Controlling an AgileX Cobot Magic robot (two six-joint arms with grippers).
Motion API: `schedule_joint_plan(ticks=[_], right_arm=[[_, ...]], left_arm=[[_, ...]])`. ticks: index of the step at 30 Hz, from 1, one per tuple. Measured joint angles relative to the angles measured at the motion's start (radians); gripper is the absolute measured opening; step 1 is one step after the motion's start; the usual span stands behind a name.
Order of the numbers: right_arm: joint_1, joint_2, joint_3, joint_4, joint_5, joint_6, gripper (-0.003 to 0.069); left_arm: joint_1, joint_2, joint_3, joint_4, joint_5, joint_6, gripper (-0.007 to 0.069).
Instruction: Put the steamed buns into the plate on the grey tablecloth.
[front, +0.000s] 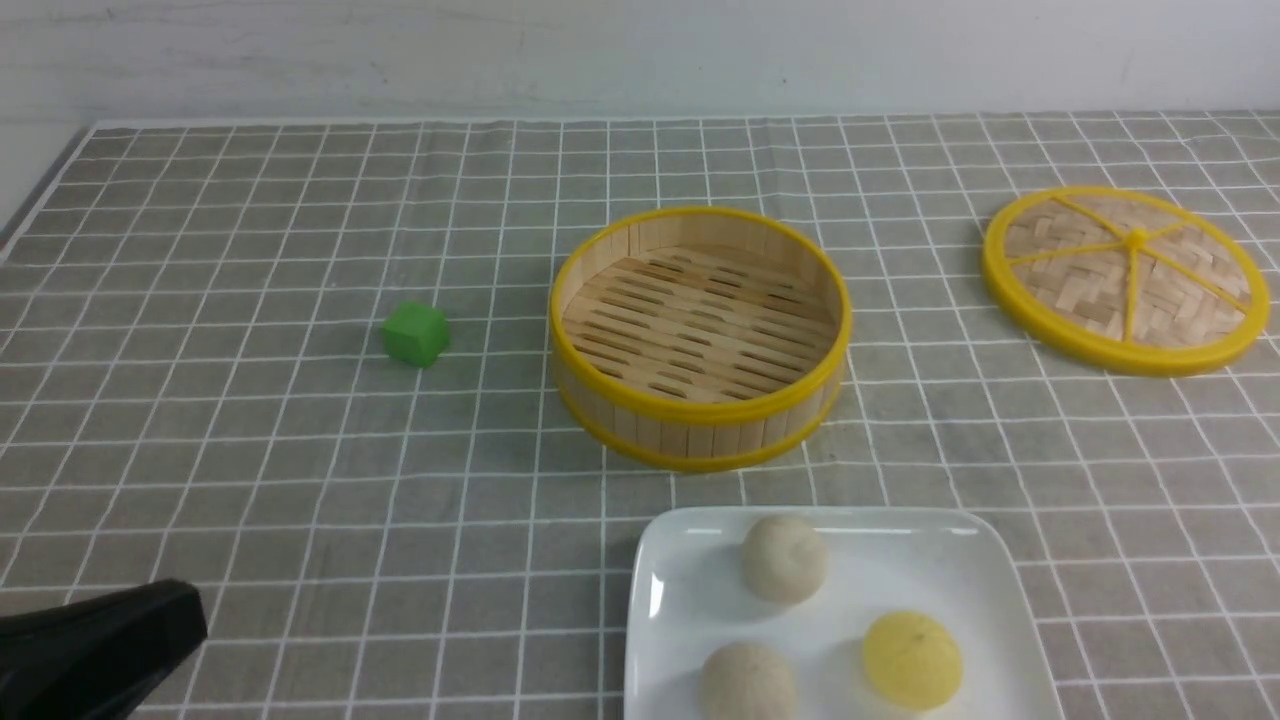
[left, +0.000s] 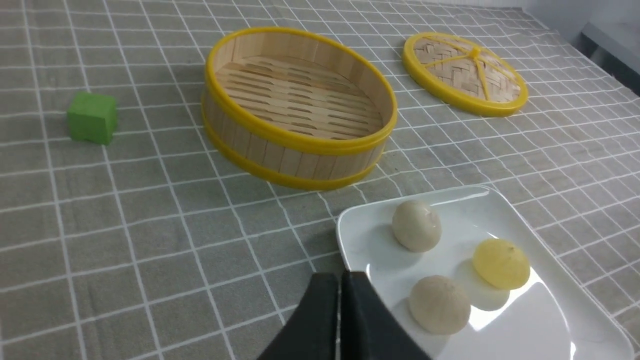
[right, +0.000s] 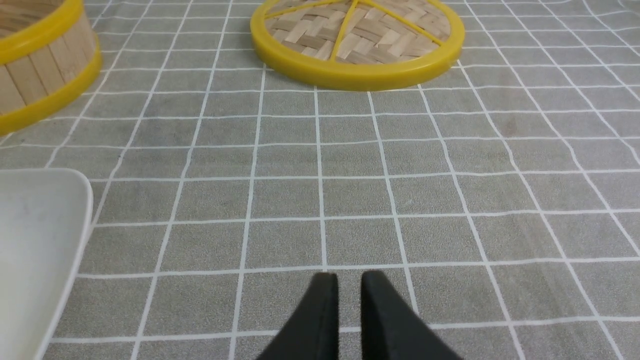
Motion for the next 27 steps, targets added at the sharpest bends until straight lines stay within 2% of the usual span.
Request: schedule_joint_plan(ticks=[4, 8, 11, 12, 15, 21, 27], right_arm=[[0.0, 0.0, 0.0, 0.0, 0.0, 0.0, 0.0104], [0.0, 0.0, 0.0, 0.0, 0.0, 0.0, 0.0108], [0.0, 0.0, 0.0, 0.0, 0.0, -0.001, 0.0111], [0.0, 0.0, 0.0, -0.001, 0.0, -0.001, 0.0113], [0.0, 0.0, 0.0, -0.001, 0.0, -0.001, 0.0118], [0.0, 0.0, 0.0, -0.001, 0.0, 0.0, 0.0126], [0.0, 0.0, 0.0, -0.001, 0.0, 0.0, 0.0134]], left_arm=[[0.004, -0.001, 0.012, 0.019, -0.012, 0.009, 0.0038], [0.064, -0.001, 0.078, 0.005, -0.101, 0.067, 0.0039], [0.15, -0.001, 0.137, -0.047, -0.184, 0.117, 0.0041], [0.219, -0.001, 0.179, -0.084, -0.236, 0.156, 0.0041], [0.342, -0.011, 0.254, -0.141, -0.282, 0.209, 0.0043], [0.542, -0.17, 0.45, -0.139, -0.274, 0.231, 0.0049], [0.698, -0.29, 0.516, -0.13, -0.237, 0.209, 0.0055]])
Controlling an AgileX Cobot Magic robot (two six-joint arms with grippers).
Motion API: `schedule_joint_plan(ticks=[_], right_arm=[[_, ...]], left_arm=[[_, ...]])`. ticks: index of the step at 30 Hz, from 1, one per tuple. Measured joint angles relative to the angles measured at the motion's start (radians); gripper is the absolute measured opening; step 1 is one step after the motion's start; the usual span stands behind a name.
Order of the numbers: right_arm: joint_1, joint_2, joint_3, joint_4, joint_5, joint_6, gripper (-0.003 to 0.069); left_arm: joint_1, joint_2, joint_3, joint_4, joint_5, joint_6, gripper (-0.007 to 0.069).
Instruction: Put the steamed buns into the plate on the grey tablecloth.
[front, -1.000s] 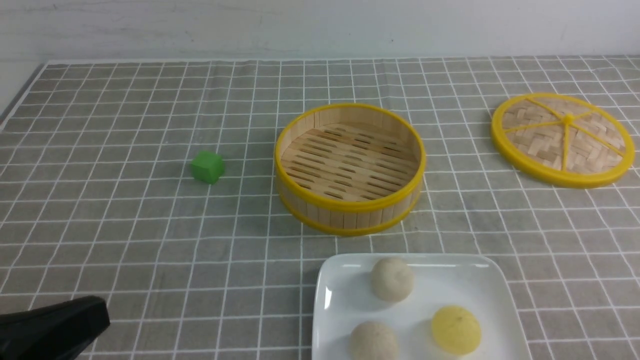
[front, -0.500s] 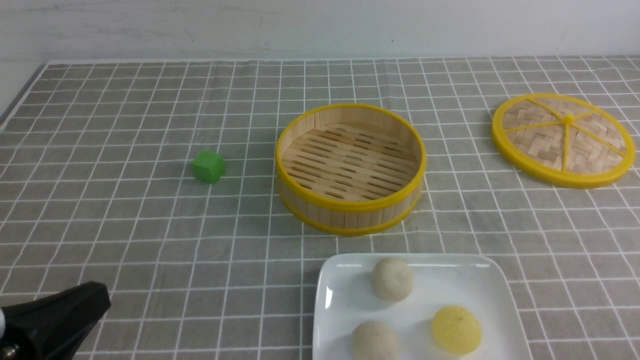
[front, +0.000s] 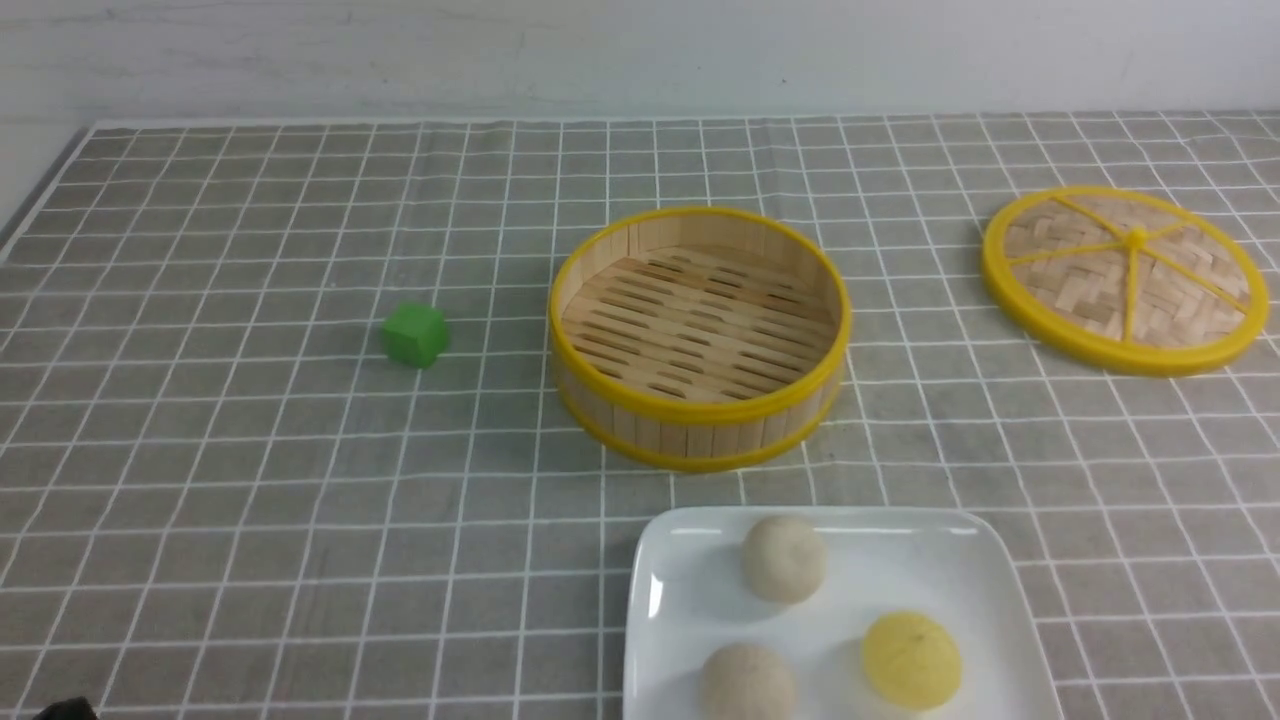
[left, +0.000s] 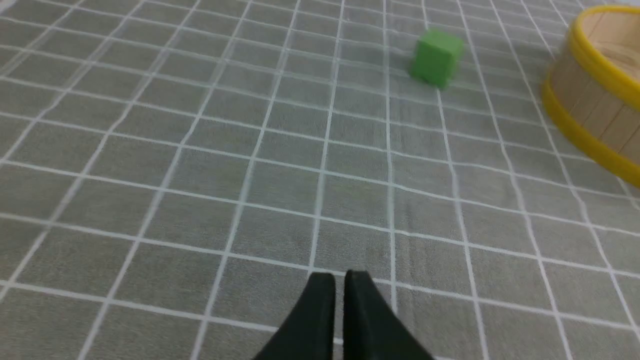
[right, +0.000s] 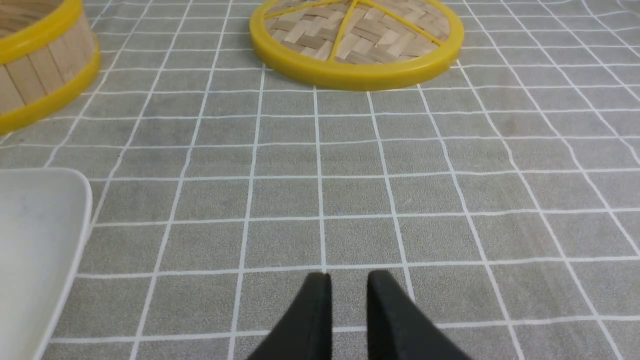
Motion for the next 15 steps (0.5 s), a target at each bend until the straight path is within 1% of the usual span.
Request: schedule_joint_plan(ticks=[3, 15], right_arm=[[0.0, 0.0, 0.0, 0.0, 0.0, 0.0, 0.0137], [0.0, 0.0, 0.0, 0.0, 0.0, 0.0, 0.015]], left_arm=[[0.019, -0.009, -0.001, 0.009, 0.009, -0.005, 0.0054], [0.018, -0.012, -0.001, 0.025, 0.012, -0.006, 0.007]])
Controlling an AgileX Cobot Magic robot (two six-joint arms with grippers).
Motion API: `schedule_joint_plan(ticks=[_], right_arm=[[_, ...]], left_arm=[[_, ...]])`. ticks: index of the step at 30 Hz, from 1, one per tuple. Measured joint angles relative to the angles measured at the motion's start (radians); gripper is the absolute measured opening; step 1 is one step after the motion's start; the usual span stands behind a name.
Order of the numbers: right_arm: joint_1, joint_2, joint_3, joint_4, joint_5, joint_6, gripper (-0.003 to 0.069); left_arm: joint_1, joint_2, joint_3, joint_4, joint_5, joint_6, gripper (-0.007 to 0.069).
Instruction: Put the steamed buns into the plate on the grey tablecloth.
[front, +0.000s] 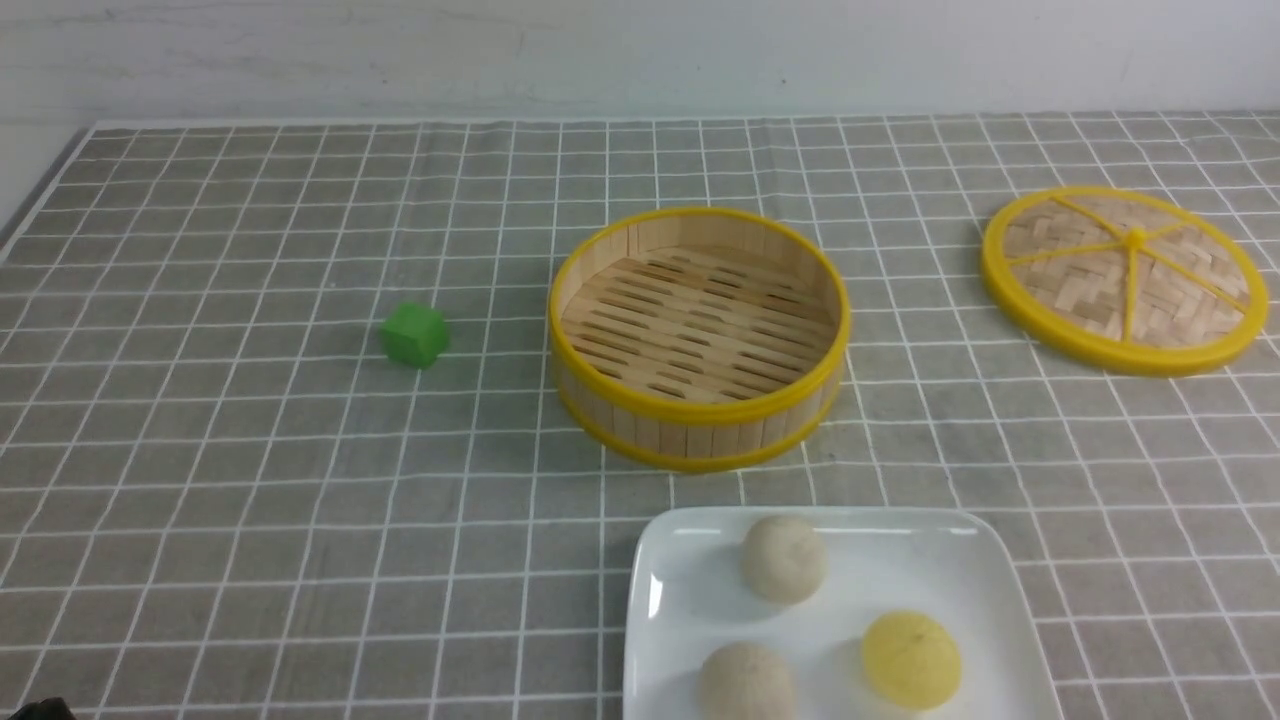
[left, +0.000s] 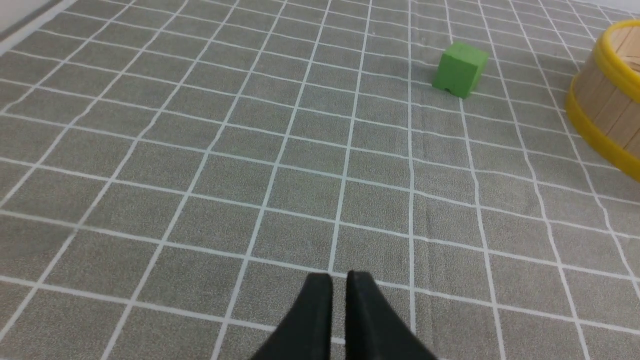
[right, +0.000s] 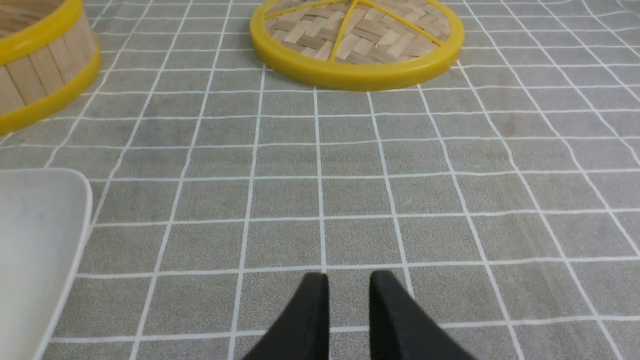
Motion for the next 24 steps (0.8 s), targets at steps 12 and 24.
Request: schedule_joint_plan(ticks=[12, 24], right_arm=[[0.0, 0.0, 0.0, 0.0, 0.0, 0.0, 0.0165], [0.0, 0.0, 0.0, 0.0, 0.0, 0.0, 0.0183]], left_arm=[[0.0, 0.0, -0.001, 0.004, 0.001, -0.001, 0.0077], [0.0, 0.0, -0.001, 0.004, 0.002, -0.001, 0.009]])
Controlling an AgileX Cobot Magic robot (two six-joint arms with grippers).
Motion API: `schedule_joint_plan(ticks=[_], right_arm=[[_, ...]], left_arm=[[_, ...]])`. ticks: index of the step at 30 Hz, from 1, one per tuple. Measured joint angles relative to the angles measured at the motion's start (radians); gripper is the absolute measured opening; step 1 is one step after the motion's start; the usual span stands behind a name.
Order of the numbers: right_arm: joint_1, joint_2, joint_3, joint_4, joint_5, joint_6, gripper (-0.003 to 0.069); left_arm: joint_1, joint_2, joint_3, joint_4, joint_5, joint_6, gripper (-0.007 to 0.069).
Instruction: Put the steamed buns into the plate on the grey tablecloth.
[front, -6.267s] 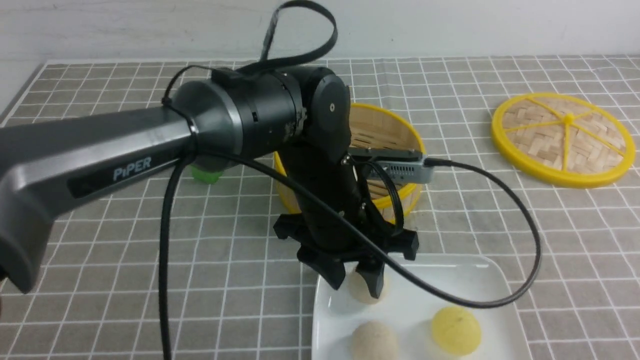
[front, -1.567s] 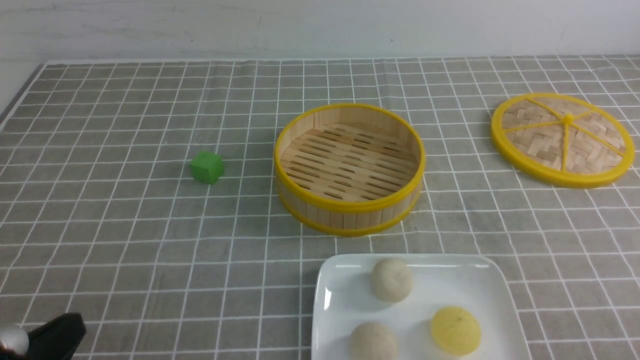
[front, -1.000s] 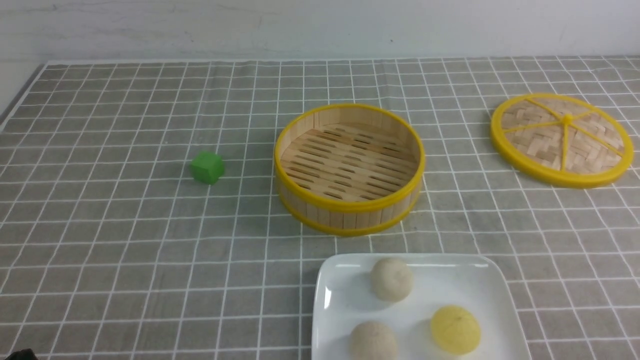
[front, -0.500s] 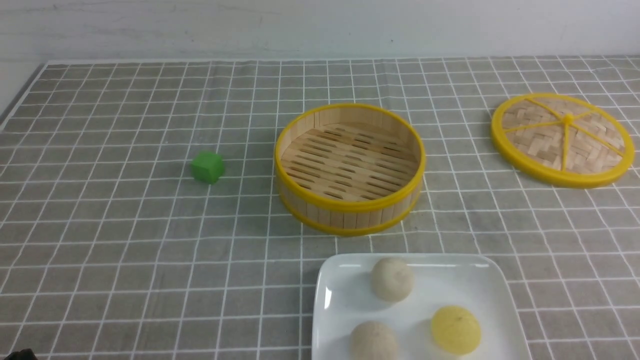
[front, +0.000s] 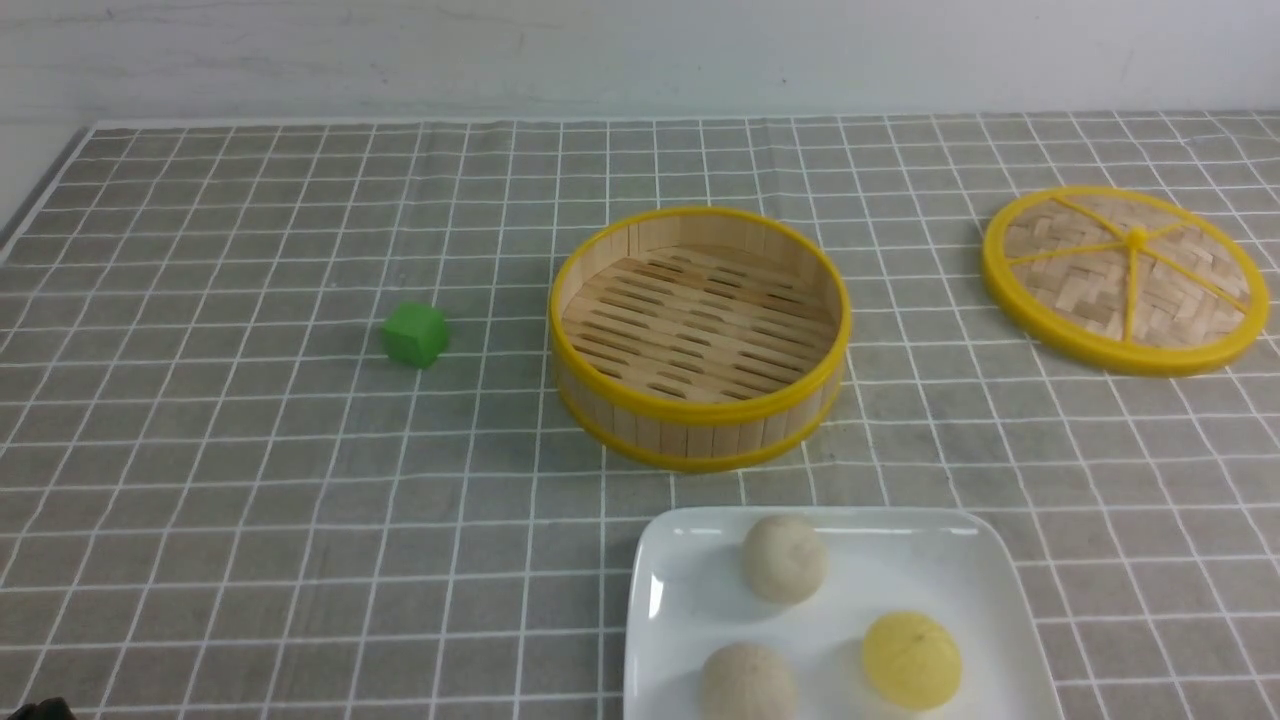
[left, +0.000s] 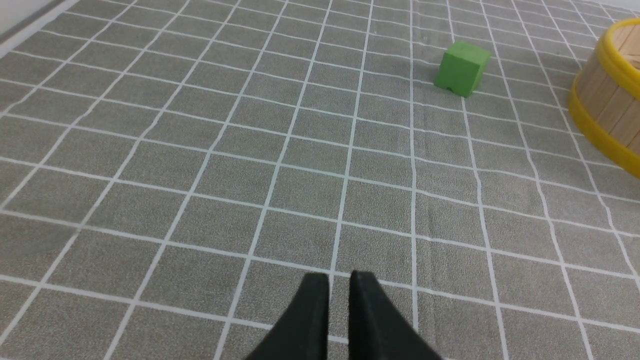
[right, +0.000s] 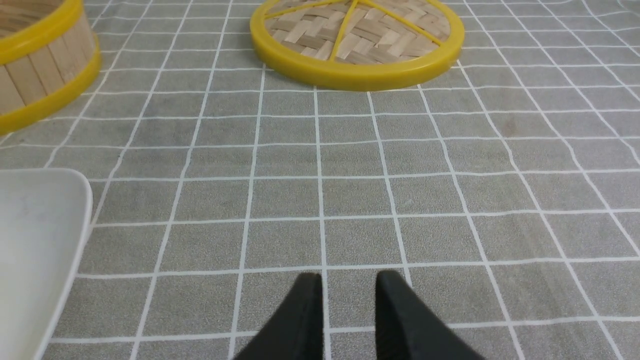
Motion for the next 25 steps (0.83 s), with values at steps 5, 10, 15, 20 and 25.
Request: schedule_joint_plan(ticks=[5, 10, 15, 20, 25], right_arm=[[0.0, 0.0, 0.0, 0.0, 0.0, 0.0, 0.019], [0.0, 0.0, 0.0, 0.0, 0.0, 0.0, 0.0199], [0.0, 0.0, 0.0, 0.0, 0.0, 0.0, 0.0206], [0.0, 0.0, 0.0, 0.0, 0.0, 0.0, 0.0212], [0.0, 0.0, 0.0, 0.0, 0.0, 0.0, 0.0221]], left_arm=[[0.0, 0.0, 0.0, 0.0, 0.0, 0.0, 0.0094], [0.0, 0.0, 0.0, 0.0, 0.0, 0.0, 0.0099], [0.0, 0.0, 0.0, 0.0, 0.0, 0.0, 0.0106], [0.0, 0.0, 0.0, 0.003, 0.001, 0.0, 0.0107], [0.0, 0.0, 0.0, 0.003, 0.001, 0.0, 0.0108]])
